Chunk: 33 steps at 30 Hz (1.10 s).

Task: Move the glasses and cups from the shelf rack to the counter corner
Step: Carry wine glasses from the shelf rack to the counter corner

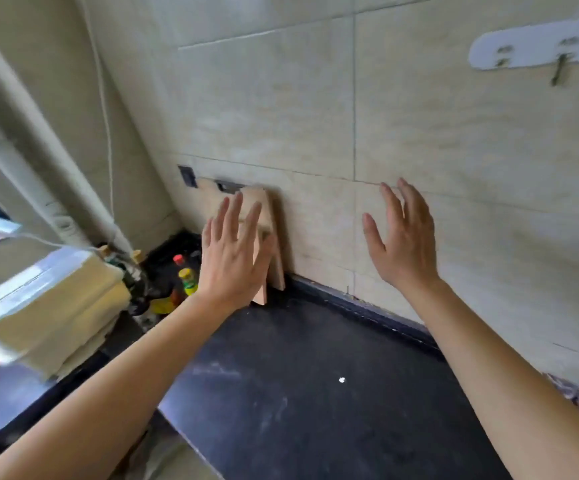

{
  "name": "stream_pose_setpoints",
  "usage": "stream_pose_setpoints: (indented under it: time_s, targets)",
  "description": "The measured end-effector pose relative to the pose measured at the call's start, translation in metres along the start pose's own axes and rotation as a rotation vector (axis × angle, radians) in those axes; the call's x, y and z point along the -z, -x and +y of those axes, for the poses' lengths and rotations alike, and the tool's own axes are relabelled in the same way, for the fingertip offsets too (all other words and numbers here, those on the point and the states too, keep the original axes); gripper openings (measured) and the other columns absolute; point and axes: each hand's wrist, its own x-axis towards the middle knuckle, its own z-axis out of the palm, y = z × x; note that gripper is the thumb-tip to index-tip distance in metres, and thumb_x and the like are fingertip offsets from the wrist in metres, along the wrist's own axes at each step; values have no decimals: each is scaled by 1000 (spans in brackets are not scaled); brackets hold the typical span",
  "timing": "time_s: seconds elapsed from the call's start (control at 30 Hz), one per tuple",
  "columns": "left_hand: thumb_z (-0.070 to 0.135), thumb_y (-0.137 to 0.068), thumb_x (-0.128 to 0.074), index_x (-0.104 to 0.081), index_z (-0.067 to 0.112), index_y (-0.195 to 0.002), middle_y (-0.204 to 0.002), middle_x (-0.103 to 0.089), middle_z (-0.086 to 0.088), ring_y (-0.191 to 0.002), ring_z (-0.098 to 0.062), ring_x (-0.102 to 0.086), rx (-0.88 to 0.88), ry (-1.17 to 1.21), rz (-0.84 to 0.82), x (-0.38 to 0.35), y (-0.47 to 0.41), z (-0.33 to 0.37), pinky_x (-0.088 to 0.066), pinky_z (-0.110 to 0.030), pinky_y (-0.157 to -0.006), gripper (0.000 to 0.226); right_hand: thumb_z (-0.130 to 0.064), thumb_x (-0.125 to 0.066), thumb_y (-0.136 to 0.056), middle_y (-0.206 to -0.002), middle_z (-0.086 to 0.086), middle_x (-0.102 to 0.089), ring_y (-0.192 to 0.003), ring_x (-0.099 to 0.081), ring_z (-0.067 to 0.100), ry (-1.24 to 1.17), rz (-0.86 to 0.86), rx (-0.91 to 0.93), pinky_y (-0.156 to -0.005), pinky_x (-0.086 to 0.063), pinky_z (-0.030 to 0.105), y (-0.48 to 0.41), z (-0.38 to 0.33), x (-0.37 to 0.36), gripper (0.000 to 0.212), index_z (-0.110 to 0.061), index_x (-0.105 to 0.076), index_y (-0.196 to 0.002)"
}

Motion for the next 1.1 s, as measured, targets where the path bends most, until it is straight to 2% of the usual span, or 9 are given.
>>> stream_pose_setpoints:
  time_s: [0.13,0.23,0.33,0.5,0.6,0.73,0.9,1.1]
  targets:
    - [51,-100,-34,-38,15,-151,-160,-27,-19,-149,-38,-21,233,-146,99,84,63,-95,-24,-56,-117,62,-41,-46,-104,-163,20,-29,-150,-27,38,-163,-114,192,-119,-28,53,2,-128,-58,59,-12,-38,-154]
    - [50,-100,-33,-36,16,-152,-162,-26,-16,-151,-34,-19,393,-215,206,157,110,-158,-22,-53,-119,62,-39,-51,-102,-159,21,-35,-147,-33,39,-264,-134,356,-116,-31,55,4,-235,-87,58,-9,-43,-151]
    - [48,-100,-34,-35,16,-153,-163,-24,-15,-151,-33,-18,490,-279,292,226,166,-219,-20,-52,-119,62,-46,-43,-101,-159,20,-35,-147,-32,37,-344,-146,473,-117,-27,50,18,-338,-115,61,-12,-40,-151]
    - [49,-100,-33,-39,13,-151,-160,-29,-19,-148,-38,-24,652,-437,359,337,291,-325,-23,-55,-116,63,-45,-42,-102,-158,23,-33,-143,-35,40,-488,-199,643,-112,-34,55,80,-534,-168,64,-13,-31,-156]
    - [53,-100,-28,-38,15,-151,-160,-29,-19,-148,-38,-24,767,-548,373,407,371,-389,-24,-58,-116,65,-43,-44,-101,-159,21,-34,-142,-36,40,-604,-263,720,-113,-32,54,137,-665,-188,65,-13,-30,-157]
    - [56,-100,-21,-35,15,-151,-160,-26,-19,-148,-37,-21,937,-655,410,482,460,-445,-23,-61,-116,67,-42,-50,-100,-156,21,-38,-143,-36,40,-715,-297,878,-113,-31,54,203,-806,-200,63,-10,-40,-153]
    - [52,-99,-29,-35,15,-152,-162,-25,-17,-150,-34,-18,1129,-799,467,554,565,-490,-20,-56,-118,65,-38,-57,-99,-155,23,-39,-142,-40,40,-886,-338,1050,-113,-34,55,285,-946,-220,63,-8,-42,-152]
    - [54,-97,-31,-32,17,-154,-165,-19,-15,-152,-32,-13,1306,-882,453,603,665,-539,-16,-57,-120,68,-51,-42,-100,-161,20,-30,-144,-36,39,-967,-513,1139,-114,-33,54,393,-1068,-251,67,-17,-30,-157]
